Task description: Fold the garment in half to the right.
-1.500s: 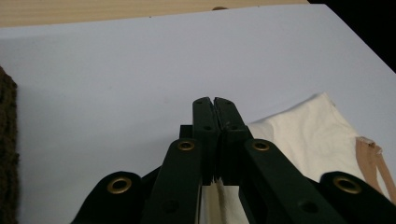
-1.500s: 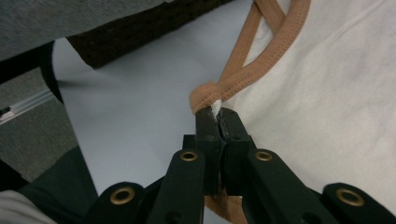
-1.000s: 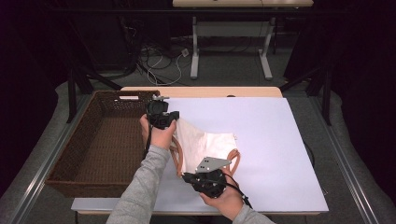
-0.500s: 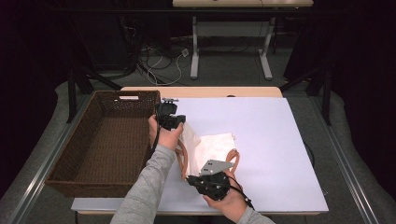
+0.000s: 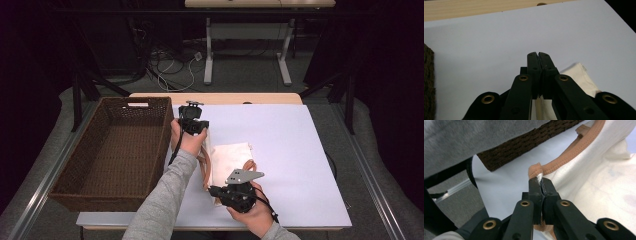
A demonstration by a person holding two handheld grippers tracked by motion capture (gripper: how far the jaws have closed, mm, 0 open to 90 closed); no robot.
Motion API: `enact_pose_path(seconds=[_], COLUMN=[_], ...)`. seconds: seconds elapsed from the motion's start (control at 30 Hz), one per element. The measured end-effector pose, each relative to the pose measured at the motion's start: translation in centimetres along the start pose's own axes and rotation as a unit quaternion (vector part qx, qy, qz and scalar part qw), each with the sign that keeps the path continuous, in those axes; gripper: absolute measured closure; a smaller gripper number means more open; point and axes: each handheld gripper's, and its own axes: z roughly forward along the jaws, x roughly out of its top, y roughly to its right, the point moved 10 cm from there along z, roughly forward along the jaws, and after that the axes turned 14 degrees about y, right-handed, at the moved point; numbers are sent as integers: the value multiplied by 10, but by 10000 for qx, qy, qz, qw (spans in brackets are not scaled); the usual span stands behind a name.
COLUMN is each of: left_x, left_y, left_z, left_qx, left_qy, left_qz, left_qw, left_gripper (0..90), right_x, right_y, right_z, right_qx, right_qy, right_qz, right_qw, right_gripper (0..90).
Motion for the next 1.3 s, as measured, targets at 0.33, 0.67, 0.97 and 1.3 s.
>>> enact_pose_path(seconds=[0.33, 0.67, 0.97, 1.3], left_x=[18, 9, 3, 0], left_y=[-6, -20, 12, 24], left_z=[-15, -9, 22, 35], left_qx=[168, 346, 47, -185], left_qy=[130, -76, -223, -222], left_qz=[30, -115, 62, -18], left_qw=[9998, 9993, 9997, 9996], left_gripper=[879, 879, 880, 879], right_x=[17, 16, 5, 0], right_y=[-4, 3, 16, 25], right_z=[-2, -1, -12, -25], right_qx=[143, 40, -82, -218], right_qy=[281, 171, 146, 141], right_qz=[50, 55, 273, 360], right_qw=[9995, 9998, 9995, 9990], right_gripper=[877, 877, 877, 877])
